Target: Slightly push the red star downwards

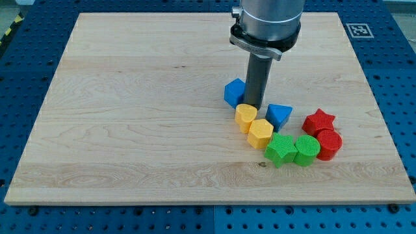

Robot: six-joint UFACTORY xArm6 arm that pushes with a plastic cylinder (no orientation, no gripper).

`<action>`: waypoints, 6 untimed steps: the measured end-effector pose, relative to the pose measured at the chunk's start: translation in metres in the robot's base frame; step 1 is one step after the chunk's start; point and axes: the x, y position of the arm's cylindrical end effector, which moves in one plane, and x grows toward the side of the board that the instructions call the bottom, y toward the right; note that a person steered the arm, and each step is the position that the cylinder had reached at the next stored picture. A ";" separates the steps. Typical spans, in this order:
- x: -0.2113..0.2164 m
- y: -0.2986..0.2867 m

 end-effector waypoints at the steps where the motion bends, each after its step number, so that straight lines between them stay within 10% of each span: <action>1: 0.000 0.067; 6: 0.035 0.114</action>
